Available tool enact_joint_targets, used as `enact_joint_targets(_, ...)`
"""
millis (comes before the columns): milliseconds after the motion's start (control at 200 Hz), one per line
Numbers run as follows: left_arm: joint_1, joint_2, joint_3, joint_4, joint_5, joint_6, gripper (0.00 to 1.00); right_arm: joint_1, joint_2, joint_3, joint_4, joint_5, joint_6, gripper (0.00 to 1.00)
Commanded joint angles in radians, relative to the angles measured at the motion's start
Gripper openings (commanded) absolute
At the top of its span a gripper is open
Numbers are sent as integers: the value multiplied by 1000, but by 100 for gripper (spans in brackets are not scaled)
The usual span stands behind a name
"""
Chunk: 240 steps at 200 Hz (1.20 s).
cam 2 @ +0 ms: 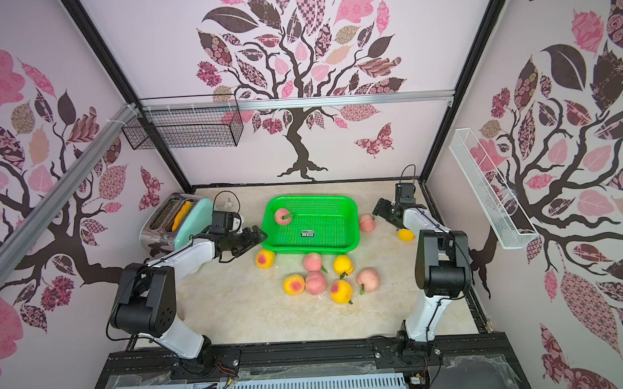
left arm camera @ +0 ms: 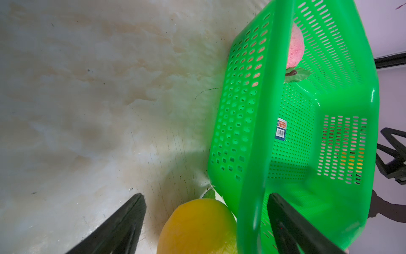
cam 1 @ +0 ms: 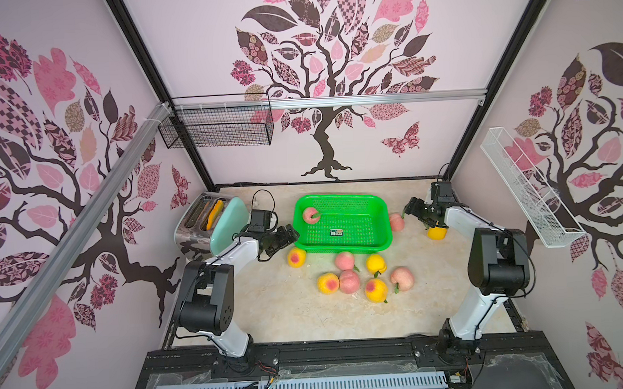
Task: Put the peaches into the basket
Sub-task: Pick up the peach from the center of the board.
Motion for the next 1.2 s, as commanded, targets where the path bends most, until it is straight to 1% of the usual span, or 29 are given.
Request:
enact_joint_targets(0, 0, -4, 8, 0, -12, 20, 91, 2, 29, 89, -88, 36, -45, 86)
enact_joint_targets(135, 0, 8, 8, 4, -14, 22, 90, 2, 68, 138, -105, 7, -62, 86)
enact_joint_targets(305, 0, 11, -2, 20, -17, 12, 91, 2, 141, 245, -232, -51, -95, 86)
enact_joint_targets(380, 1, 8, -3, 16, -17, 15, 91, 2, 145, 232, -203, -101, -86, 86)
enact_joint_targets(460, 1, 0, -3, 8, -27, 19, 91, 4, 159, 248, -226, -161, -83, 85)
enact_joint_targets(620, 0, -3, -9, 8, -28, 20, 91, 5, 152, 237, -233, -192, -95, 85)
enact_joint_targets(725, 1, -2, -17, 20, -29, 14, 91, 6, 167, 252, -265, -240, -109, 85)
enact_joint_targets(1025, -1, 7, -14, 22, -23, 17, 90, 14, 191, 252, -278, -277, -102, 84)
enact_joint_targets(1195, -2, 11, -17, 27, -20, 15, 90, 26, 218, 282, -320, -289, -124, 80)
